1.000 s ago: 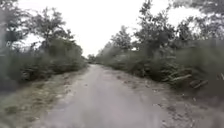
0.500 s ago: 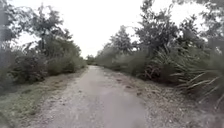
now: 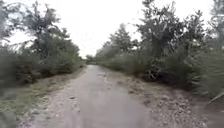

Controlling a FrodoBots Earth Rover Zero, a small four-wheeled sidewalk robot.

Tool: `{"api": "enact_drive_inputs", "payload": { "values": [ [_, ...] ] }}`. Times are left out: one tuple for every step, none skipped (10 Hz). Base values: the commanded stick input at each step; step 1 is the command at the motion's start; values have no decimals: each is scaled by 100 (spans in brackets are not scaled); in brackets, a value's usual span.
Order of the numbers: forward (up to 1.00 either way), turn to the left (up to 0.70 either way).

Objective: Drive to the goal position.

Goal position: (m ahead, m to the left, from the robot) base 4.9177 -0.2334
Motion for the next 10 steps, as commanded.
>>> {"api": "enact_drive_inputs", "payload": {
  "values": [
    [70, 35],
    [70, 24],
    [70, 7],
    [70, 0],
    [70, 0],
    [70, 0],
    [70, 0],
    [70, 0],
    [70, 0],
    [70, 0]
  ]
}}
